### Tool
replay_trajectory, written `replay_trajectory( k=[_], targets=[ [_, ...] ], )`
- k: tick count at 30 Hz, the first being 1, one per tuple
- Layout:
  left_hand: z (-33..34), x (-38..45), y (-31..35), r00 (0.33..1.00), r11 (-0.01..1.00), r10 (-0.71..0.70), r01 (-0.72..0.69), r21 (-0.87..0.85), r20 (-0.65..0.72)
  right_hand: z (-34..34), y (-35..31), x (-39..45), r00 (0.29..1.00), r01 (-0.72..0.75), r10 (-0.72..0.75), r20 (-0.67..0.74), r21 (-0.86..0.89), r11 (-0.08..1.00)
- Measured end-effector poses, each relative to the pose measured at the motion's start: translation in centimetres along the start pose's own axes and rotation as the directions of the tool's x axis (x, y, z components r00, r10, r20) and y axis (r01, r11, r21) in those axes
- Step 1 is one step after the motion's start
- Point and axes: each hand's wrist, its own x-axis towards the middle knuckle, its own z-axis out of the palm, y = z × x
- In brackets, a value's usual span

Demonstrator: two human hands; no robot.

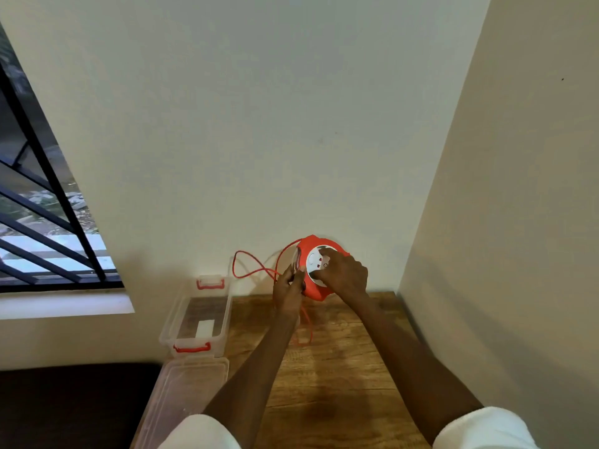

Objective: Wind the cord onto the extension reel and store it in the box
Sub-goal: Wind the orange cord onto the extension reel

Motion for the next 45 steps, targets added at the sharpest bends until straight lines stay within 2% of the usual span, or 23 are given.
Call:
replay_trajectory(
  k=[4, 7, 10, 12, 15, 17, 19, 21, 23, 26, 30, 33, 37, 41, 45],
  targets=[
    [1.3, -0.8, -1.4, 0.998, 0.996, 0.007, -0.013, -0.083, -0.065, 0.5, -0.3, -0.1, 0.959, -0.280, 0.251, 0.127, 0.329, 0.902],
    [1.4, -1.0, -1.8, 0.996, 0.997, 0.042, -0.047, -0.054, -0.082, 0.9, 0.1, -0.1, 0.927, -0.375, 0.302, 0.225, 0.505, 0.777],
    [0.7, -0.4, -1.8, 0.996, 0.996, 0.089, -0.089, -0.005, 0.007, 1.5, 0.7, -0.3, 0.920, -0.391, 0.299, 0.252, 0.589, 0.707],
    [0.1, 0.2, -1.4, 0.993, 0.992, 0.114, -0.115, 0.054, 0.027, 1.3, 0.9, -0.3, 0.933, -0.360, 0.278, 0.230, 0.613, 0.703],
    [-0.7, 1.4, -1.1, 0.976, 0.952, 0.187, -0.153, 0.264, -0.108, 0.4, 1.2, -0.1, 0.945, -0.327, 0.266, 0.189, 0.562, 0.760],
    [-1.4, 2.1, -0.7, 0.958, 0.905, 0.245, -0.172, 0.390, -0.146, -0.2, 1.7, 0.1, 0.954, -0.300, 0.253, 0.161, 0.525, 0.797],
    [-2.3, 2.7, -0.5, 0.957, 0.825, 0.280, -0.195, 0.530, -0.083, -0.9, 2.1, 0.2, 0.966, -0.260, 0.222, 0.135, 0.503, 0.824],
    [-3.1, 3.2, -0.4, 0.975, 0.771, 0.219, -0.197, 0.606, 0.038, -1.4, 2.6, 0.4, 0.975, -0.224, 0.187, 0.124, 0.483, 0.847],
    [-3.7, 3.4, -0.4, 0.982, 0.783, 0.115, -0.183, 0.594, 0.150, -1.8, 3.1, 0.5, 0.978, -0.206, 0.164, 0.129, 0.479, 0.853],
    [-3.4, 3.6, -0.4, 0.958, 0.774, 0.018, -0.195, 0.602, 0.287, -2.1, 3.6, 0.5, 0.980, -0.195, 0.153, 0.123, 0.494, 0.847],
    [-2.1, 3.4, -0.2, 0.950, 0.765, 0.069, -0.245, 0.595, 0.303, -2.2, 3.7, 0.5, 0.978, -0.208, 0.175, 0.112, 0.513, 0.833],
    [-1.8, 3.3, -0.4, 0.957, 0.747, 0.148, -0.275, 0.605, 0.251, -2.2, 3.8, 0.2, 0.977, -0.212, 0.186, 0.101, 0.467, 0.858],
    [-2.3, 3.6, 0.3, 0.965, 0.800, 0.191, -0.260, 0.541, 0.182, -2.1, 4.5, -0.6, 0.986, -0.164, 0.152, 0.064, 0.318, 0.934],
    [-2.6, 4.2, 1.3, 0.967, 0.853, 0.169, -0.240, 0.464, 0.189, -1.6, 5.5, -1.5, 0.999, -0.013, 0.014, 0.040, -0.023, 1.000],
    [-2.0, 4.8, 2.4, 0.964, 0.882, 0.184, -0.248, 0.401, 0.191, -0.6, 5.4, -1.8, 0.985, 0.168, -0.155, 0.070, -0.265, 0.950]
  ],
)
